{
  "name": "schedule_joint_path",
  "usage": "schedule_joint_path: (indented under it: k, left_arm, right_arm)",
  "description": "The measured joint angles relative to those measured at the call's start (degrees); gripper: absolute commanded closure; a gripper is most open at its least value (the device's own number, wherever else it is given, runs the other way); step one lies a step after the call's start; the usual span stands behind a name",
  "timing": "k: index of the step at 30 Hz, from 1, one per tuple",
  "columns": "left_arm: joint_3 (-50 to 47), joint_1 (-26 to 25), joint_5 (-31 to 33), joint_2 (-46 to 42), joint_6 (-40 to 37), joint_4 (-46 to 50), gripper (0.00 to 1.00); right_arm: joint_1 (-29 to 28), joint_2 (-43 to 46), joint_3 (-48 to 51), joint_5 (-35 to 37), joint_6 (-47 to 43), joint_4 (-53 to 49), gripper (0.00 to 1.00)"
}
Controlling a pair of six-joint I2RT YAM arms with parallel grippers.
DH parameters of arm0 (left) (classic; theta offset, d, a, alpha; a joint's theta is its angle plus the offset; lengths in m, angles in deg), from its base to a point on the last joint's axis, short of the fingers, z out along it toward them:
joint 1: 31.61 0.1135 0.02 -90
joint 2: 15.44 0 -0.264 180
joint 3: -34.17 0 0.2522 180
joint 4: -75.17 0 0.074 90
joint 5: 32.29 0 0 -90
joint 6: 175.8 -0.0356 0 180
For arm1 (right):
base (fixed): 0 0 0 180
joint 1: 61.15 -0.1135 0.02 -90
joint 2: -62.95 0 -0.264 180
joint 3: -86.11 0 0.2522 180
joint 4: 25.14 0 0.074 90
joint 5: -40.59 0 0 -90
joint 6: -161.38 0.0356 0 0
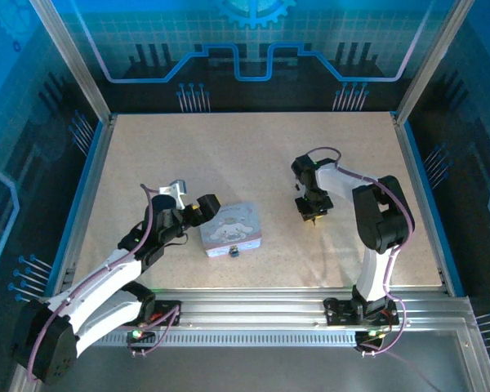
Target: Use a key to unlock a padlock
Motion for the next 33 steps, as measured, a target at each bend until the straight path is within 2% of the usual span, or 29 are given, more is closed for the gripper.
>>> schedule_joint_path:
  k: [16, 22, 28, 33]
  left_arm:
    - [0.00, 0.00, -0.02, -0.11, 0.00, 0.00, 0.01]
    - [0.00, -0.02, -0.07, -1.29, -0.02, 0.00, 0.01]
    - [0.09, -0.11, -1.70, -1.92, 0.33, -0.04, 0.01]
    - [1.14, -0.33, -4.72, -0.68, 5.40, -1.53, 0.01]
  right_arm:
    - [-0.04, 0.22, -0.02, 1.29, 0.44, 0.00, 0.98]
    - [-0.04, 1.79, 1.40, 1.29, 0.74, 1.05, 1.00]
    - [-0.04, 8.50, 4.42, -1.66, 1.57, 4.20, 1.00]
    - [-0.07, 18.32, 8.07, -6.36, 2.67, 9.62, 1.00]
